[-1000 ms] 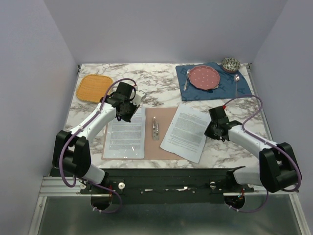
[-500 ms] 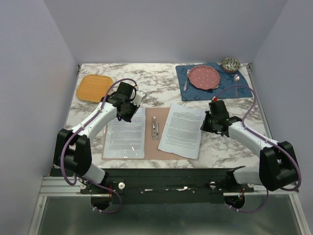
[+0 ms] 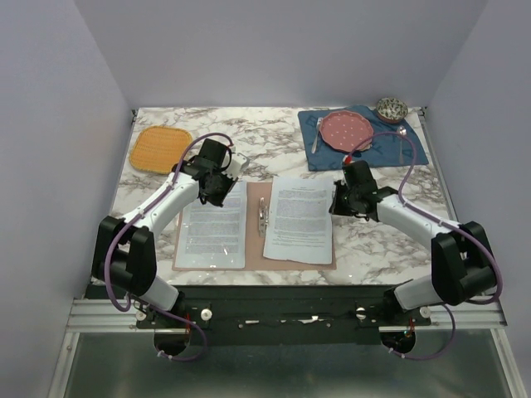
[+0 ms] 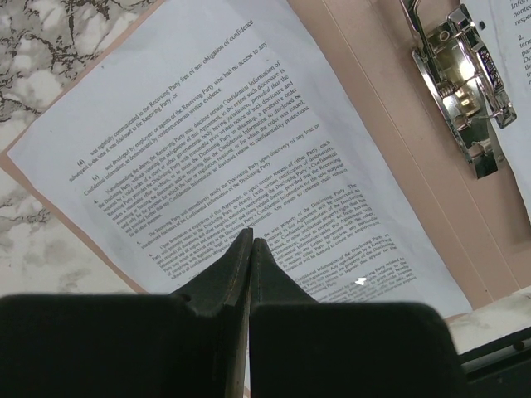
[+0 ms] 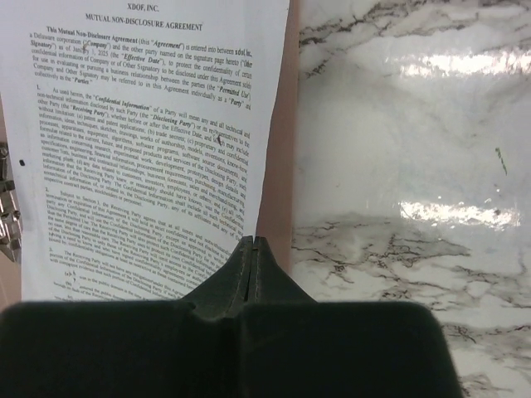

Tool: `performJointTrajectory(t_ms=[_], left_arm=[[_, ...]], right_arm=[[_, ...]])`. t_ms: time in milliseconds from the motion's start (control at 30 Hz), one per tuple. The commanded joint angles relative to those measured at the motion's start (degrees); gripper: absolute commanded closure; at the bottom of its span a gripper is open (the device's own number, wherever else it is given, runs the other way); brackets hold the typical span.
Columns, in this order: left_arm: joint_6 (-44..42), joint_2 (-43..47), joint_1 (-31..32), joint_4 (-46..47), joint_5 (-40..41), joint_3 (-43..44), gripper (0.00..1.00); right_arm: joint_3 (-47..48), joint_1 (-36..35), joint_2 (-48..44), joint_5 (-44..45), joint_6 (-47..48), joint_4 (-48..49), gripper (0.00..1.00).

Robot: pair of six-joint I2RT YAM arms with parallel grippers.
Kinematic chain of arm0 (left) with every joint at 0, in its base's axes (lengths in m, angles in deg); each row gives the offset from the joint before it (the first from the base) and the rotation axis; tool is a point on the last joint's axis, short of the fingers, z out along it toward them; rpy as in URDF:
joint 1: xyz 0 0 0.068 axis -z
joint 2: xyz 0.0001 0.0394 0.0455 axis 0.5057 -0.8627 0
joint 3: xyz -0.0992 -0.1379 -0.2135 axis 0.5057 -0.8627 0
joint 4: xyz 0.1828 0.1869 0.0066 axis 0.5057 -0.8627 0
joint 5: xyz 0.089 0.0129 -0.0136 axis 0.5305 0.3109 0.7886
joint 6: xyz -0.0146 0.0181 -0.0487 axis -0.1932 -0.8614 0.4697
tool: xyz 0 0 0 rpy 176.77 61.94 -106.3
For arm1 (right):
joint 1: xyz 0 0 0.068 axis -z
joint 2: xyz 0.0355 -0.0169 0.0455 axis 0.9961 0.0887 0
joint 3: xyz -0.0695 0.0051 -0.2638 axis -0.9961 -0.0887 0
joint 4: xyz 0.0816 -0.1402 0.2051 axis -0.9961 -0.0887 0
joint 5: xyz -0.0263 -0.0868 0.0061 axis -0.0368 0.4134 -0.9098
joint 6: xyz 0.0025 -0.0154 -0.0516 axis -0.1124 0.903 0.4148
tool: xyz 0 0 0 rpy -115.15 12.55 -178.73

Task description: Put the files into the folder

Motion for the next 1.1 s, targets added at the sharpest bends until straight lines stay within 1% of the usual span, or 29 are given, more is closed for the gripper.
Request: performJointTrajectory(t_ms=[0,233,433,500,533,600,667,700,800,833,867,933,967,1000,1067], left_arm=[[-0.2,-1.1,-0.3,0.8,-1.1,0.9,0.91],[-0.7,-1.3,-0.3,0.8,-1.1,1.1,0.91],[-0.7,-1.3,-0.3,1.0,-1.3,1.0,0.91],[-0.7,-1.3,-0.3,1.0,-1.3,0.9,0.91],[-0.8,-1.3,-0.3,1.0,-1.3,0.9,0.91],[-0.8,-1.4,-0.3,0.9,-1.3,0.9,0.91],[-1.0,-1.5,-0.3,1.0,-1.1,1.0,0.91],[-0.9,-1.7,-0.3,1.0,-1.1,1.1,0.91],[-0.7,-2.1,-0.3,1.2,-1.7,1.0,0.91],[-0.5,-2.1,-0.3,1.2,-2.0,1.0,0.91],[-0.5,-2.1,-0.3,1.3,-2.1,0.8,0.91],[0.0,-2.7,-0.1,1.7,-2.6,0.7,0.91],[0.0,-2.9,-0.1,1.9,-2.7,0.6,0.91],[0.0,-3.4,0.0,2.1,-2.6,0.6,0.91],[-0.1,-3.8,0.1,2.2,-2.6,0.6,0.91]], right_arm=[[3.4,-0.3,2.2,-0.8,3.9,0.2,0.99],[5.2,-0.8,5.0,-2.1,5.2,0.7,0.99],[5.9,-1.7,6.9,-1.5,5.1,1.0,0.99],[6.5,-1.7,7.3,0.0,4.6,1.2,0.99],[7.0,-1.7,7.3,0.6,4.6,1.5,0.95],[8.2,-1.7,7.3,2.9,4.6,1.7,0.82],[11.3,-1.7,7.7,2.1,5.2,2.2,0.7],[12.9,-1.8,8.7,1.5,5.3,2.8,0.69],[20.4,-2.0,12.2,1.2,5.6,2.8,0.71],[22.6,-2.0,15.5,-0.3,5.6,2.5,0.72],[27.6,-1.9,17.3,-0.8,5.3,2.0,0.74],[33.2,-2.1,23.6,-1.3,4.5,-1.1,0.78],[37.9,-2.1,26.0,-1.6,3.9,-2.2,0.8],[40.6,-2.3,27.9,-1.8,3.4,-4.6,0.83],[43.8,-2.8,32.5,-2.6,1.9,-6.1,0.87]])
